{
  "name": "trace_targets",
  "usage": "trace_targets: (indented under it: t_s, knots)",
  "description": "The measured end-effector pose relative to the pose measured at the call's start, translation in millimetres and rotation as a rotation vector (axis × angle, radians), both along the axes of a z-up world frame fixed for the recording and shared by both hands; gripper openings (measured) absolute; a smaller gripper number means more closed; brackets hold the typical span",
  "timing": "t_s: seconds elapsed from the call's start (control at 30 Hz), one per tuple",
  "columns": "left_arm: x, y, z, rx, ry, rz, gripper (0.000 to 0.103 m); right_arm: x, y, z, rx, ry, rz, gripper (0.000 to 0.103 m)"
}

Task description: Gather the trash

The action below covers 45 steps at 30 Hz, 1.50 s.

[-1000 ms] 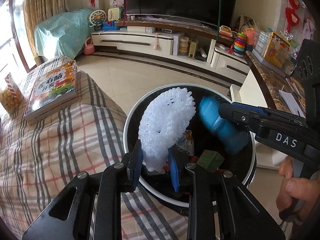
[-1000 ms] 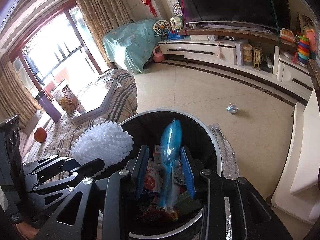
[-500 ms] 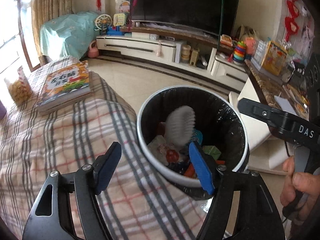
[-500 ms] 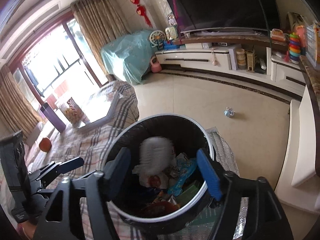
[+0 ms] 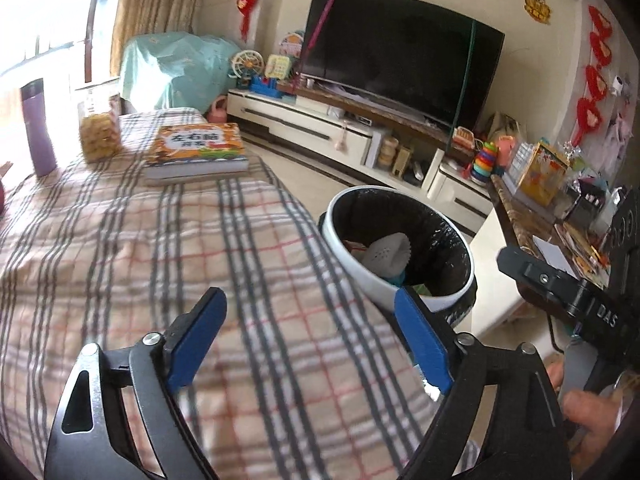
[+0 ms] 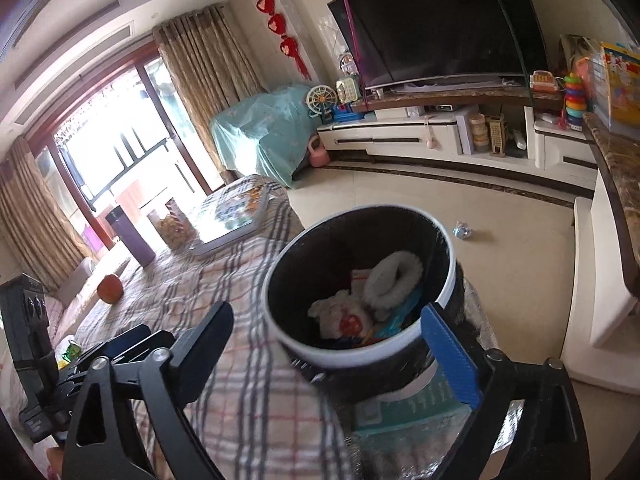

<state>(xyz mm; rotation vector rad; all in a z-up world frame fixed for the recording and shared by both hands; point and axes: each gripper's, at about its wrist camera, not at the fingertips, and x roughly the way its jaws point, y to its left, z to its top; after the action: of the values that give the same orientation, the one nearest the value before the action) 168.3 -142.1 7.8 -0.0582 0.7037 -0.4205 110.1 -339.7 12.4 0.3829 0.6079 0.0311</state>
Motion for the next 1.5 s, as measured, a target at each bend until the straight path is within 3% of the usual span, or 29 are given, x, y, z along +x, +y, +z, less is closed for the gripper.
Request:
trace_targets:
  t_s: [0.13,0.33,0.47,0.53,0.73,1.03,1.5]
  knots:
    - [-15.8,15.0,-4.9,-0.016,-0.017,0.012,0.09,-17.0,13.5,-6.0,0.003,-0.009,-0.022,0.102]
    - [-46.1,30.7,-11.4,-0.004,-0.068,0.034,0.092,-39.4,34.2,-9.6,-0.096,-0.039,-0.063,0.102]
    - [-67.4,41.8,-1.0,0.006,-0.151,0.079,0.101,-62.4,50.6,4.6,-0.18,-0.163,-0.07,0.102]
    - [-80.7,49.9,10.9,0.014,-0.232,0.122,0.103,-70.5,55.3,15.2,-0.222,-0.212,-0.074,0.102]
    - [-105.0,65.4,22.8,0.042,-0.349,0.197,0.103,-92.0,78.7,45.0,-0.338,-0.35,-0.094,0.103]
    - [-121.9,83.6,4.6,0.056,-0.347,0.269,0.103,-92.8,97.5,9.9,-0.32,-0.313,-0.081,0.103]
    - [-129.5,77.7,-0.7,0.114,-0.36,0.287,0.103,-85.8,101.0,-4.8,-0.31,-0.258,-0.061,0.103]
